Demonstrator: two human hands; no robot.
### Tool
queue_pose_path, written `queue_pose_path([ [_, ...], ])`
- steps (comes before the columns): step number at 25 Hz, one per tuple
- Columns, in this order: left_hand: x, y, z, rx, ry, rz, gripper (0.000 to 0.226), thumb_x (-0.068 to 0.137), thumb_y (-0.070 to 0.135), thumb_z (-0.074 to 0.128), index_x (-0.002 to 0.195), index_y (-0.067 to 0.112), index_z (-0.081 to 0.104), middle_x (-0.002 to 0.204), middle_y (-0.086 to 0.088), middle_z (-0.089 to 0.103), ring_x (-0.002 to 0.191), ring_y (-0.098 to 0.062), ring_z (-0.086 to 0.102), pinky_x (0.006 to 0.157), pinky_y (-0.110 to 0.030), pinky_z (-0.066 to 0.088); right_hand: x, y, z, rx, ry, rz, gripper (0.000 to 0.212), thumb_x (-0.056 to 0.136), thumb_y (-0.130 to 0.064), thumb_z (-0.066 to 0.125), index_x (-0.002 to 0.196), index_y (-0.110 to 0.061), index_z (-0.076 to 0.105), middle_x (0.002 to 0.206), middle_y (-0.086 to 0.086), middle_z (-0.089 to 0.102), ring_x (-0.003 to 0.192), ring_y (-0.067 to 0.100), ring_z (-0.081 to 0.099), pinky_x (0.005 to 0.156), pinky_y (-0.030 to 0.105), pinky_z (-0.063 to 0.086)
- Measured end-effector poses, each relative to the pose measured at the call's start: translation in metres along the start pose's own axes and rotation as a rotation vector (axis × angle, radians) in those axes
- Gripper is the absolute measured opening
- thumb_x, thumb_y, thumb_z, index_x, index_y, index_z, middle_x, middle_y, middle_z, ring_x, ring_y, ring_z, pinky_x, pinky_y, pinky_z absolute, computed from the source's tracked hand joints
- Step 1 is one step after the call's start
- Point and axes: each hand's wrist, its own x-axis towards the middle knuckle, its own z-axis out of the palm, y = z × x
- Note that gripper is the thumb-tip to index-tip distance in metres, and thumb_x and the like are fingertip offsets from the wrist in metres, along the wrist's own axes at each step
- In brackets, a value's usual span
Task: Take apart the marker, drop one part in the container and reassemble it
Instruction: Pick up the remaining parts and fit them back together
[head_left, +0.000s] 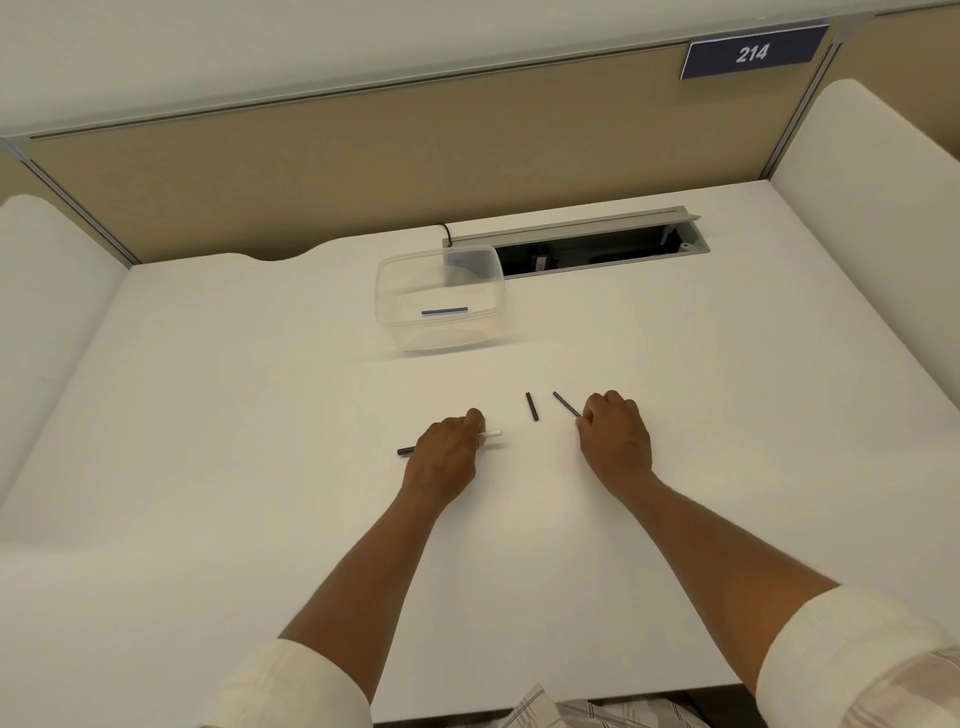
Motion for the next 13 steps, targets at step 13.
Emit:
queue_pose_path([
  [13,-0.016,-0.009,-0.017,0.034,-0.072,-0.001,0.005,0.098,0.015,0.041,0.102,0.018,0.041,0.081,-0.004,0.067,0.064,-0.033,0.052,0.057,-0.036,0.039,-0.007,0.007,-0.013,-0.250,-0.166,-0.006,0.020,0.092,-0.003,0.043,0.110,-0.007,0.051,0.114,0.008,0.052,0.099,0.026,0.057,0.071,0.035,0.047],
])
